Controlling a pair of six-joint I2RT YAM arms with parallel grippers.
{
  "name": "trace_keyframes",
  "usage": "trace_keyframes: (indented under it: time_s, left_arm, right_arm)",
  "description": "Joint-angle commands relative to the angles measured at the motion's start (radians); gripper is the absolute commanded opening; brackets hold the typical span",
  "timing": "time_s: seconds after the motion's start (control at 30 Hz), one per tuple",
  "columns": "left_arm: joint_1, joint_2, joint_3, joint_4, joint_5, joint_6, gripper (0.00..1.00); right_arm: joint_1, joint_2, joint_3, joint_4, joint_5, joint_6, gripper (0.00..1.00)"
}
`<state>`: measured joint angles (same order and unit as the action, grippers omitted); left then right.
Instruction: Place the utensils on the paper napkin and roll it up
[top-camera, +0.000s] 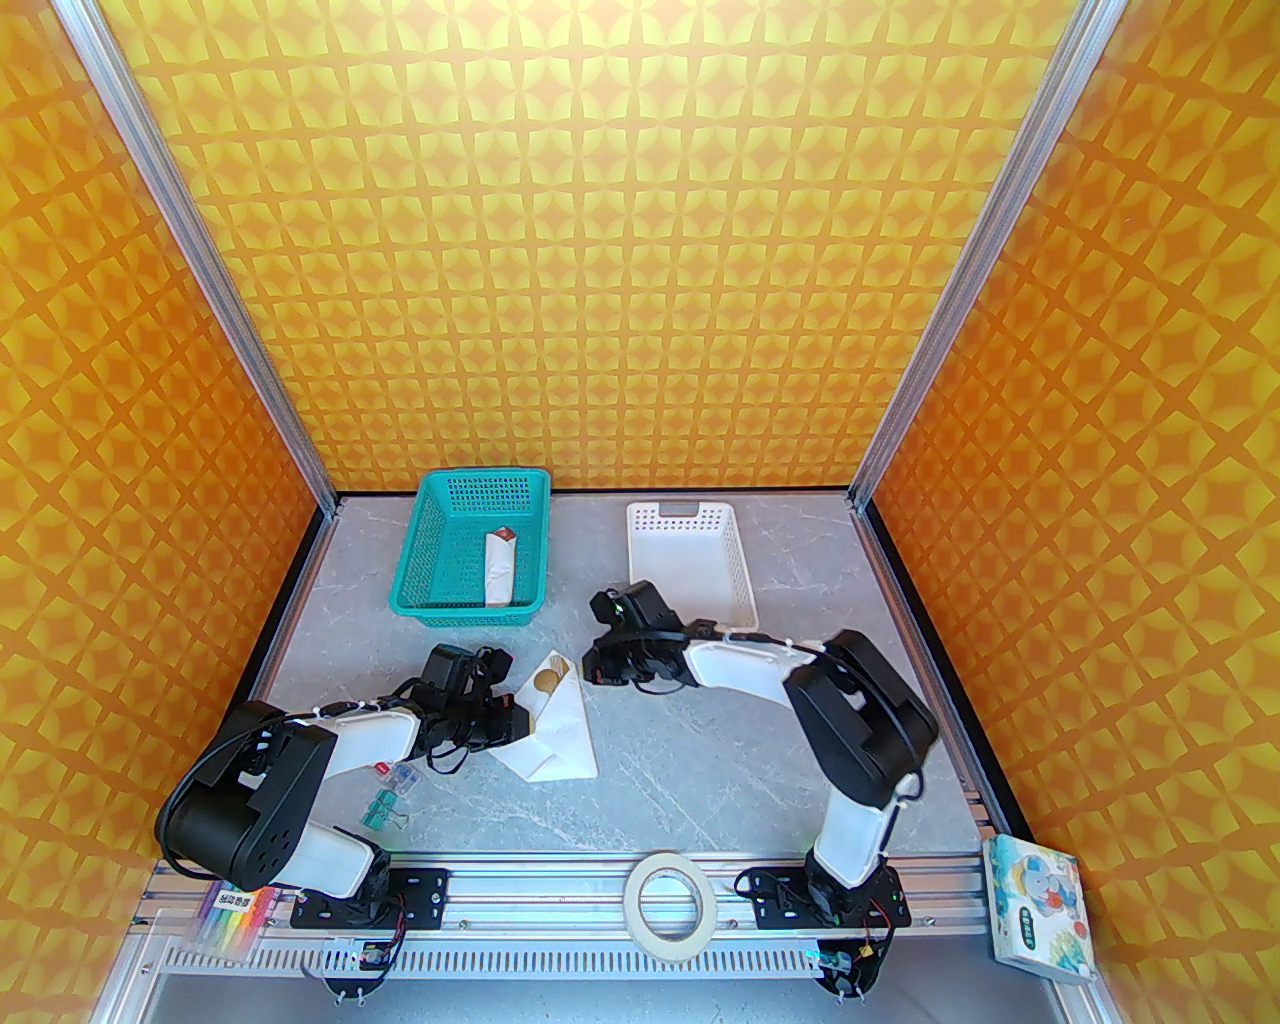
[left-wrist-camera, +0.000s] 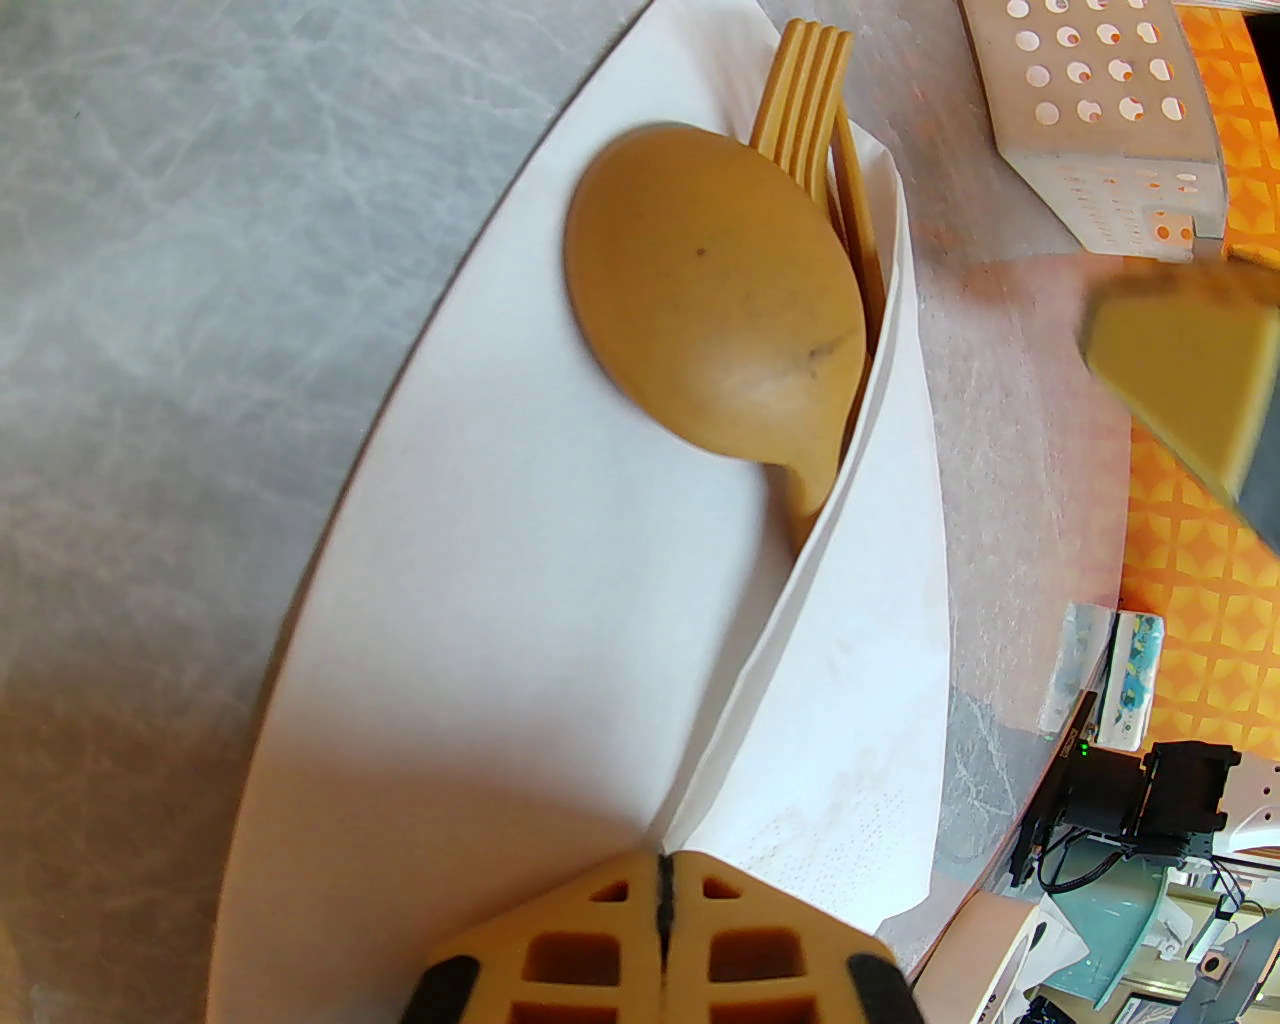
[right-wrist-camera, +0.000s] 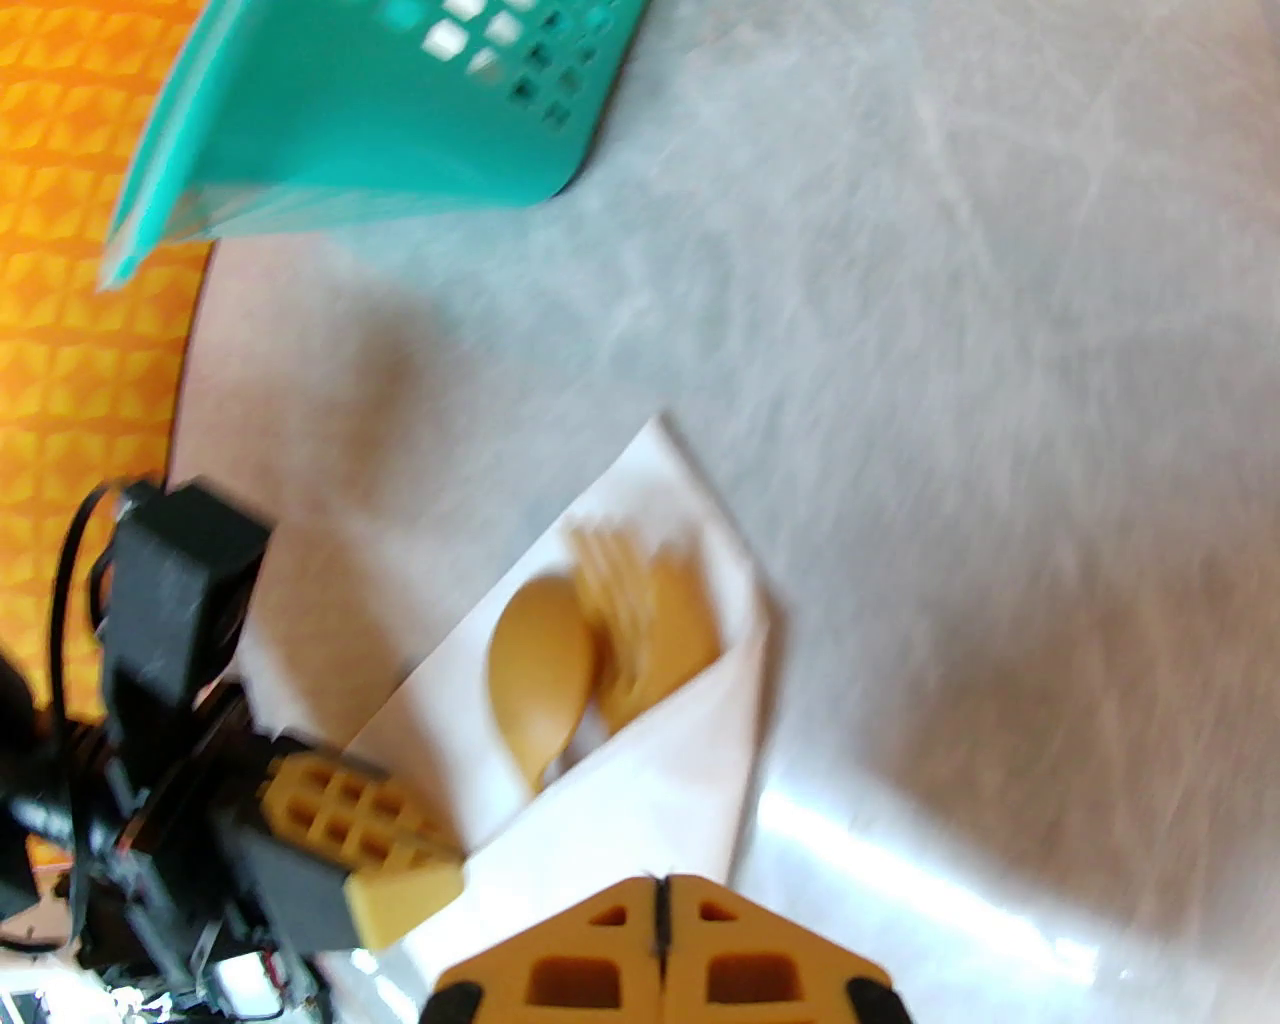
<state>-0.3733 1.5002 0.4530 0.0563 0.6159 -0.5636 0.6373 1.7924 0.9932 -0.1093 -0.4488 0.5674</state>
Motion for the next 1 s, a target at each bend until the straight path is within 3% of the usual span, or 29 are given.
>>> trace_keyframes:
  time_s: [0.0,0.47,0.97]
  left_arm:
    - [-0.006,0.031,-0.014,-0.094,-0.085,0.022,0.00]
    - [-0.007,0.032,-0.011,-0.096,-0.088,0.023,0.00]
    - [-0.007,0.033,-0.009,-0.101,-0.096,0.022,0.00]
  right_arm:
    - [0.019,-0.030,-0.067,0.048,-0.074,0.040,0.00]
    - [0.102,-0.105,-0.215,0.101,-0.092,0.117,0.00]
    - [0.125,-0.068,-0.265,0.073,-0.084,0.127,0.00]
